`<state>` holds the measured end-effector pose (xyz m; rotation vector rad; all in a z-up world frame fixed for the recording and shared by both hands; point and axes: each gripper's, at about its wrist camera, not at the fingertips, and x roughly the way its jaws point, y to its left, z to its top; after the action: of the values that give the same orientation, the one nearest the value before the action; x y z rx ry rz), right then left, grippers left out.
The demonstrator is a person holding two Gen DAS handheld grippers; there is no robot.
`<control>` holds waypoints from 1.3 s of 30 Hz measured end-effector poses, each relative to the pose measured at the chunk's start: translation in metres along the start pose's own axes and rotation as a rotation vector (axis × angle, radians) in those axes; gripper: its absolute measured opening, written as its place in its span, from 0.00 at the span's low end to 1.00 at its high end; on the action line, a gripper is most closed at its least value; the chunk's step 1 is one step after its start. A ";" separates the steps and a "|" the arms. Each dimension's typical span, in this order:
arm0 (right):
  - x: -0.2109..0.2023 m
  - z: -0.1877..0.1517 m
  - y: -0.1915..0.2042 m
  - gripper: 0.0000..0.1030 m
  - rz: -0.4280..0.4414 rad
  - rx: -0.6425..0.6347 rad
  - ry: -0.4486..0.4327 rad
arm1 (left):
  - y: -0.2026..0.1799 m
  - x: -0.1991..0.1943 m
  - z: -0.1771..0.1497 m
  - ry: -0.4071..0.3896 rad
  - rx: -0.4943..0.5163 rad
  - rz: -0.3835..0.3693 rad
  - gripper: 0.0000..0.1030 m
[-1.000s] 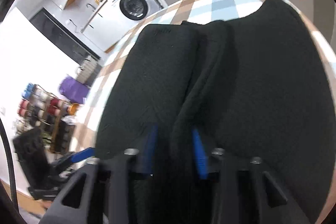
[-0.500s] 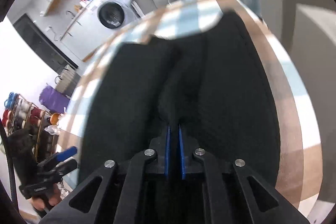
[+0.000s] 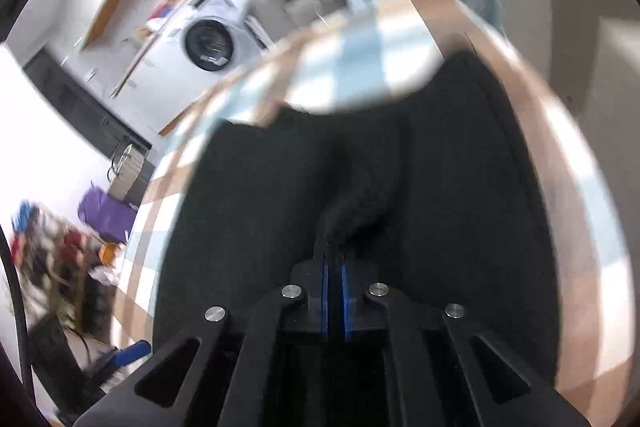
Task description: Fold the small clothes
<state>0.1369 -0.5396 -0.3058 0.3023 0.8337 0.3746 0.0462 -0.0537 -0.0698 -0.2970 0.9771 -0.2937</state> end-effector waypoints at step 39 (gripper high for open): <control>0.013 -0.002 -0.007 0.13 -0.055 0.053 0.149 | -0.014 0.011 0.002 0.008 0.020 -0.018 0.70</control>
<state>0.1447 -0.5396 -0.3190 0.3027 0.9968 0.3271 0.0522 -0.0702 -0.0720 -0.2864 0.9793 -0.3218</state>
